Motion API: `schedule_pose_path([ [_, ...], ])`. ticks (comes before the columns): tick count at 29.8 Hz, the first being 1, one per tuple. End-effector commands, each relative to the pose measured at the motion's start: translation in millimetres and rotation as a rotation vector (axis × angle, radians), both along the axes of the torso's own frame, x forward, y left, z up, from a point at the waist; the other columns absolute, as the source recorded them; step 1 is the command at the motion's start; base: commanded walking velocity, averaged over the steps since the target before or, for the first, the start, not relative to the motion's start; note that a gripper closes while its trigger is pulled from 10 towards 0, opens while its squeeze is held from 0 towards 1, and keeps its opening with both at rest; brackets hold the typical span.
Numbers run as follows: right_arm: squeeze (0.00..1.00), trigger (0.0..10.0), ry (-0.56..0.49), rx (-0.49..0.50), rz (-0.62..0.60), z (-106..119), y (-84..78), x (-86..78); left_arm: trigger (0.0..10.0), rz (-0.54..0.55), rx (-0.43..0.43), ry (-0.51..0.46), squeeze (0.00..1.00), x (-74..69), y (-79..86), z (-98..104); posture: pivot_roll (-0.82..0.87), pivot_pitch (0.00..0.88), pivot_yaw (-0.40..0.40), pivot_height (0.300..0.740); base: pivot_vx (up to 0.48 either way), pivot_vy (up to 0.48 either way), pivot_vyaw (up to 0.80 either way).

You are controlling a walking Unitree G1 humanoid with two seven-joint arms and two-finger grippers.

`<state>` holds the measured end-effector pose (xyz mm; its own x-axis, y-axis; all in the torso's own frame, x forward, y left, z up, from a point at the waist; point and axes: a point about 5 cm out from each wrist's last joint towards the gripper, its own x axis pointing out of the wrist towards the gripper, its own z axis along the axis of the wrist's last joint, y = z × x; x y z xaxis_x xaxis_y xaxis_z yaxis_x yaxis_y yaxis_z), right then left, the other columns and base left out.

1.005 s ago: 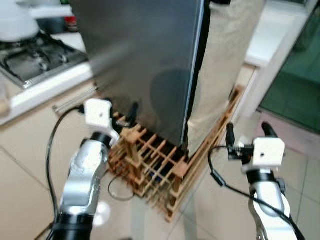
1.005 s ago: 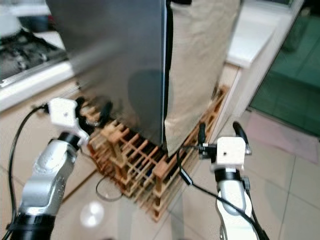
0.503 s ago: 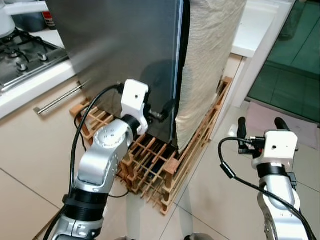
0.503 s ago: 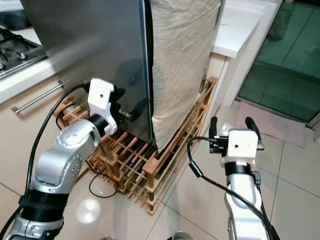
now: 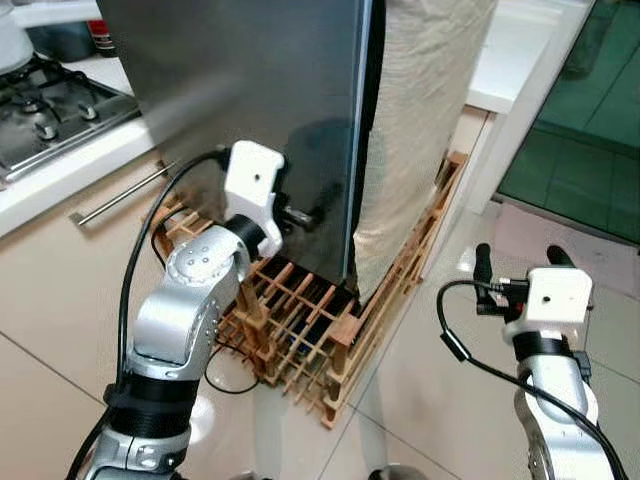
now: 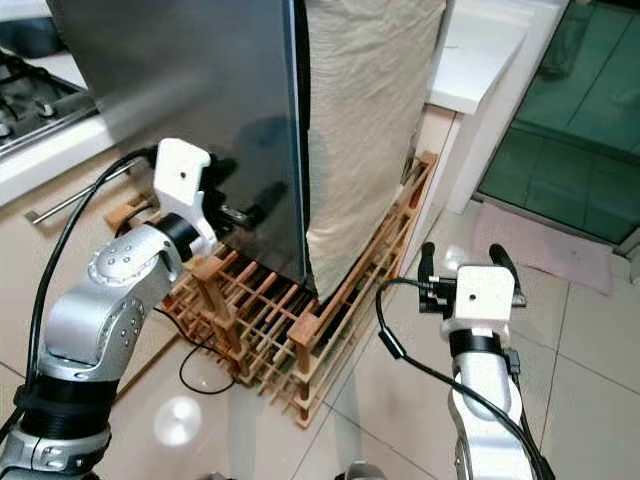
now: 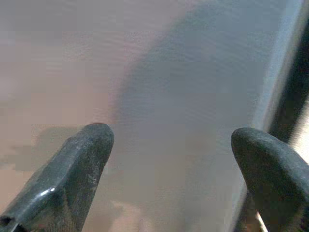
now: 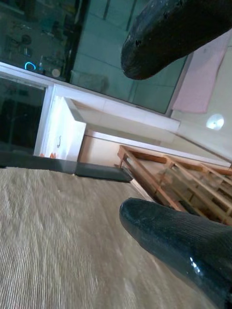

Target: Restocking fridge

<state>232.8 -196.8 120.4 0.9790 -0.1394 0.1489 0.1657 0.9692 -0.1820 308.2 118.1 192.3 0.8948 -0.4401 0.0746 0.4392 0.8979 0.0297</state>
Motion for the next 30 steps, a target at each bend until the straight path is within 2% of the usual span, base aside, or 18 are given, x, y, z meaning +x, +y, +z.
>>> schedule_pose_path([
  [1,0.0,10.0,0.015,0.011,-0.015,-2,-3.8,3.0,10.0,0.05,-0.037,-0.059,0.0,-0.6,10.5,2,-0.15,0.012,0.024,0.74,0.0,0.0,0.0],
  [3,0.0,10.0,0.015,0.011,-0.015,-2,-4.2,3.6,10.0,0.062,-0.037,-0.081,0.0,-2.0,13.1,3,-0.15,0.009,0.023,0.74,0.0,0.0,0.0],
  [6,0.0,10.0,0.012,0.011,-0.01,-1,-4.4,6.8,10.0,0.1,-0.062,-0.102,0.0,-4.7,18.8,0,-0.15,0.005,0.023,0.74,0.0,-0.48,0.0],
  [11,0.0,10.0,0.003,0.01,0.006,1,-2.5,10.9,10.0,0.093,-0.061,-0.118,0.0,-14.1,13.4,-8,-0.14,0.01,0.019,0.74,0.0,-0.48,0.0],
  [16,0.0,10.0,0.006,0.011,0.013,0,-1.3,11.9,10.0,0.086,-0.024,-0.105,0.0,-12.7,11.6,-14,-0.14,0.011,0.016,0.74,0.0,-0.48,0.0],
  [19,0.0,10.0,0.008,0.01,0.016,0,-0.8,12.0,10.0,0.092,-0.029,-0.095,0.0,-10.6,11.4,-16,-0.14,0.01,0.015,0.74,0.0,-0.427,0.0],
  [25,0.0,10.0,0.012,0.002,0.021,-1,-1.0,11.9,10.0,0.129,-0.035,-0.09,0.0,-6.7,12.0,-18,-0.15,0.005,0.015,0.74,0.0,0.0,0.0],
  [30,0.0,10.0,0.025,-0.005,0.021,-5,-3.3,9.9,10.0,0.096,-0.033,-0.087,0.0,-10.7,9.8,-19,-0.16,0.0,0.013,0.74,0.0,0.0,0.0],
])
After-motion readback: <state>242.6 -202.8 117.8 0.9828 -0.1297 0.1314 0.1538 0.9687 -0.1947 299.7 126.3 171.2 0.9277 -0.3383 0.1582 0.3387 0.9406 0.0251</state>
